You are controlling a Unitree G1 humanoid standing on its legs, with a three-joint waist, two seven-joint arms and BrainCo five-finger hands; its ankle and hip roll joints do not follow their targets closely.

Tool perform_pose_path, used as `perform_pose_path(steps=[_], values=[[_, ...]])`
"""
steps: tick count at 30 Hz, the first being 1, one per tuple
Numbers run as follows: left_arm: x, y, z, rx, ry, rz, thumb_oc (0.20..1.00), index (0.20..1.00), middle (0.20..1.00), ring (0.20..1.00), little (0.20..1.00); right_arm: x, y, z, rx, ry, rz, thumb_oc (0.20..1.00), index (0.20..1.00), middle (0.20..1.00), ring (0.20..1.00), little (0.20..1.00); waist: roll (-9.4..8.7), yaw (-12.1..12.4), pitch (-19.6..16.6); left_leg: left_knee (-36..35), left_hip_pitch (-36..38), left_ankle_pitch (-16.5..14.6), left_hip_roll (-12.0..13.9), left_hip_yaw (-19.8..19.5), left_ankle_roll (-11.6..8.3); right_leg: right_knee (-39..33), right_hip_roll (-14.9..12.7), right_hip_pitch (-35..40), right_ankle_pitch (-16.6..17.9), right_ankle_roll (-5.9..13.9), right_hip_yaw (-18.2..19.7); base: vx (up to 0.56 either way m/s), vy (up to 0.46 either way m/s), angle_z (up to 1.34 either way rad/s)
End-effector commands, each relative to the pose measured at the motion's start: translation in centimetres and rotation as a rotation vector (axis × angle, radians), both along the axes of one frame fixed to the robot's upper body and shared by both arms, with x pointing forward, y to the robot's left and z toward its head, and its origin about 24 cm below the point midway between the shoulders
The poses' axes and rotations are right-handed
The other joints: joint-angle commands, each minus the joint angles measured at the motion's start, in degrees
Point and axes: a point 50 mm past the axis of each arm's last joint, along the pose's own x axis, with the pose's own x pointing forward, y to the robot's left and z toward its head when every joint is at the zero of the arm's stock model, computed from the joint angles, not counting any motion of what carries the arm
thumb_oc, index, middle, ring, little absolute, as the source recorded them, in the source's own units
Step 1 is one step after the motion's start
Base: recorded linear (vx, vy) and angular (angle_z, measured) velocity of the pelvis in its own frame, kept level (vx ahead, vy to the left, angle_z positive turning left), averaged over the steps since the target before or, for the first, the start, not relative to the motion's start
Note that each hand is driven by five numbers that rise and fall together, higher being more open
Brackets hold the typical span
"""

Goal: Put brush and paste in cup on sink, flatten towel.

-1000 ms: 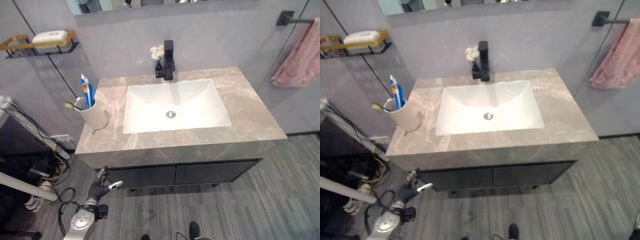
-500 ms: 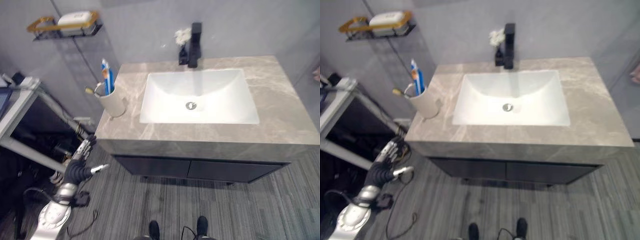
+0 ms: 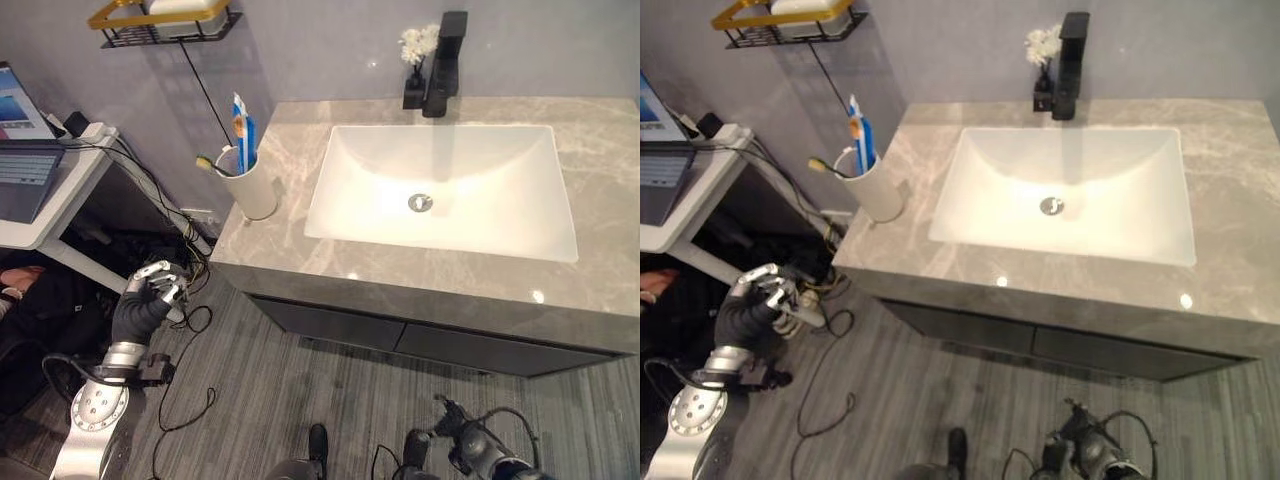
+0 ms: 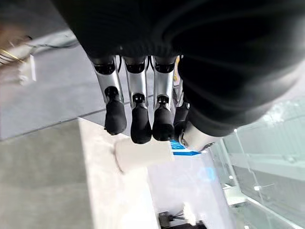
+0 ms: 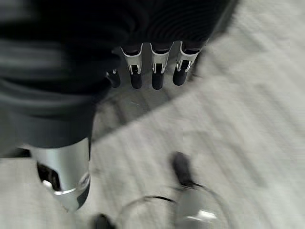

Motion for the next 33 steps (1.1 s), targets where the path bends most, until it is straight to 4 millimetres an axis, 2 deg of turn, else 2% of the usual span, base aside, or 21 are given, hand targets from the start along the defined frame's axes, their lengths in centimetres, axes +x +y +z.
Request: perform_pose_path(steps=[1,3,7,14,17,18,22,23,29,33], values=[[0.7,-0.2,2.4,-0.006,-0.115,-0.026,0.200,0.200,0.200,0.200,0.200,3.6,0.5,1.6,-0.035,-0.093,0.077,1.000,1.000,1.000,1.000,1.000,-2.13,-0.56,1.23,0.32,-2.51,1.69,0.79,1.16,-2.54,0.36,-3.64,1.38,-1.06,2.09,2.59,0.00,0.000,0.00],[1.4,0.1,3.7,0.034,-0.142,-0.056,0.200,0.200,0.200,0.200,0.200,5.7,0.1,3.3,-0.023,-0.226,0.053,1.000,1.000,1.000,1.000,1.000,-1.47,-1.56,2.48,0.32,-3.69,1.97,0.78,1.82,-2.72,0.36,-3.65,-0.40,-0.58,2.13,3.62,-0.03,0.016,-0.06],[2.8,0.1,4.1,0.013,-0.169,0.002,0.200,0.200,0.200,0.200,0.200,6.6,0.1,3.9,0.034,-0.305,-0.087,1.000,1.000,1.000,1.000,1.000,-0.88,-2.67,3.89,0.32,-5.46,2.33,0.97,2.69,-2.86,0.36,-3.64,-2.85,-0.07,2.19,4.71,0.00,0.001,-0.19],[3.9,1.3,5.4,0.041,-0.232,0.094,0.200,0.200,0.200,0.200,0.200,7.7,0.8,4.6,0.021,-0.330,0.006,1.000,1.000,1.000,1.000,1.000,-1.50,-3.24,5.70,0.32,-7.72,2.69,1.22,3.54,-3.22,0.36,-3.54,-6.02,0.51,2.24,6.29,0.01,-0.011,-0.10],[4.2,2.2,5.8,0.049,-0.242,0.139,0.200,0.200,0.200,0.200,0.200,7.5,0.0,5.0,0.002,-0.343,0.027,1.000,1.000,1.000,1.000,1.000,-1.88,-3.84,6.31,0.32,-8.17,2.79,1.31,3.84,-3.35,0.36,-3.63,-6.74,0.71,2.31,6.62,0.02,0.003,-0.06],[4.5,2.5,6.4,0.077,-0.258,0.158,0.200,0.200,0.200,0.200,0.200,7.1,-1.1,5.1,-0.009,-0.340,-0.005,1.000,1.000,1.000,1.000,1.000,-2.13,-4.23,6.80,0.32,-8.50,2.81,1.31,3.90,-3.41,0.36,-3.65,-7.13,0.84,2.36,6.71,0.00,-0.011,-0.08],[5.2,3.1,7.1,0.104,-0.271,0.199,0.200,0.200,0.200,0.200,0.200,6.7,-2.1,5.0,-0.032,-0.320,-0.039,1.000,1.000,1.000,1.000,1.000,-2.37,-4.68,7.61,0.32,-8.71,2.70,1.21,4.11,-3.43,0.36,-3.69,-7.56,1.06,2.43,7.03,0.00,-0.002,-0.02],[5.1,3.5,8.0,0.190,-0.299,0.233,0.200,0.200,0.200,0.200,0.200,6.7,-2.8,5.3,-0.049,-0.324,-0.052,1.000,1.000,1.000,1.000,1.000,-2.40,-4.87,8.21,0.32,-8.64,2.41,1.12,4.17,-3.45,0.36,-3.72,-7.73,0.96,2.64,7.20,-0.01,0.030,-0.04],[4.9,4.4,8.2,0.223,-0.304,0.285,0.200,0.200,0.200,0.200,0.200,5.7,-5.2,5.8,-0.073,-0.333,-0.114,1.000,1.000,1.000,1.000,1.000,-2.88,-5.38,9.17,0.32,-9.42,2.51,0.92,4.64,-3.29,0.36,-4.15,-8.97,1.82,2.86,8.08,0.00,0.014,-0.06],[5.5,4.5,9.0,0.217,-0.326,0.288,0.200,0.200,0.200,0.200,0.200,5.2,-6.6,6.0,-0.056,-0.350,-0.253,1.000,1.000,1.000,1.000,1.000,-2.69,-5.72,9.66,0.32,-9.82,2.42,0.68,4.72,-3.21,0.36,-4.35,-9.47,2.02,2.91,8.12,0.00,0.000,0.00]])
